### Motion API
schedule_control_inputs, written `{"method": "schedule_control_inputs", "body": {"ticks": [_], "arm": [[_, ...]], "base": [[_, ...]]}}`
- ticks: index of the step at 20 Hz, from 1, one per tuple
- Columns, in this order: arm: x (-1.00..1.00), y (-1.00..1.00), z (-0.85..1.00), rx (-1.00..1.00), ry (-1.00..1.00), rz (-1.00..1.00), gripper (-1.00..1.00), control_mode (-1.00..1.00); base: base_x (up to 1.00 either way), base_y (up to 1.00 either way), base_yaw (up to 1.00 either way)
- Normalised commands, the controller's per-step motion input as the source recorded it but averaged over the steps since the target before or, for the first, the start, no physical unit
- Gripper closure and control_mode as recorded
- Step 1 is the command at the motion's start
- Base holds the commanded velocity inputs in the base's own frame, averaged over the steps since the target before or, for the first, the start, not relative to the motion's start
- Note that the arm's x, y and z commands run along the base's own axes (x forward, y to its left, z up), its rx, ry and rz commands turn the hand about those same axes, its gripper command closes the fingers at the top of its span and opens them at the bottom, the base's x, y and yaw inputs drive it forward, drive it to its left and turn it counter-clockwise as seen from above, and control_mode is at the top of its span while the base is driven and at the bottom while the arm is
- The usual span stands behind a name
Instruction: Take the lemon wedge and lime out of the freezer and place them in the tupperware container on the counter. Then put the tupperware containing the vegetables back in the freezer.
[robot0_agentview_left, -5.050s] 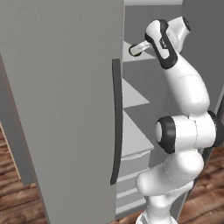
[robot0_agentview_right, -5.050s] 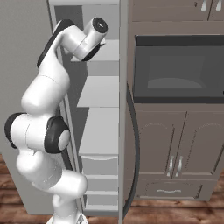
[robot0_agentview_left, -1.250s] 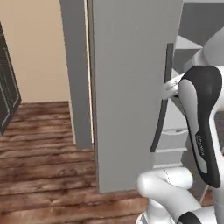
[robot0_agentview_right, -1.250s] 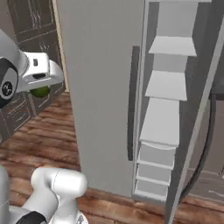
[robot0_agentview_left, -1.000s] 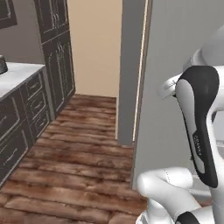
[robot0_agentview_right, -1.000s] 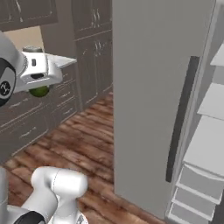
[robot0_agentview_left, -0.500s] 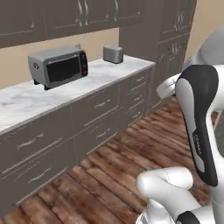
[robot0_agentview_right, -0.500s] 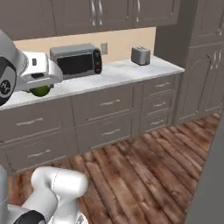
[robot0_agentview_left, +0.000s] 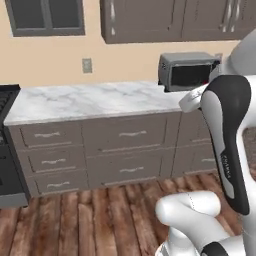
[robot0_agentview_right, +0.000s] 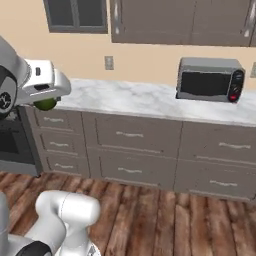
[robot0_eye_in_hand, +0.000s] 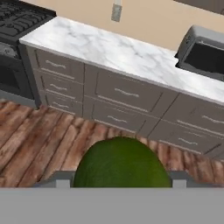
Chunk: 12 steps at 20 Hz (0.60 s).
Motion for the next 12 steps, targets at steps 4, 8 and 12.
{"method": "schedule_control_inputs", "body": {"ticks": [4, 8, 12], "arm": [[0.00, 0.00, 0.00, 0.00, 0.00, 0.00, 1.00, 1.00], [0.00, 0.00, 0.00, 0.00, 0.00, 0.00, 1.00, 1.00], [0.00, 0.00, 0.00, 0.00, 0.00, 0.00, 1.00, 1.00]], "base": [[1.00, 0.00, 0.38], [1.00, 0.19, 0.41], [0.48, 0.37, 0.69]]}}
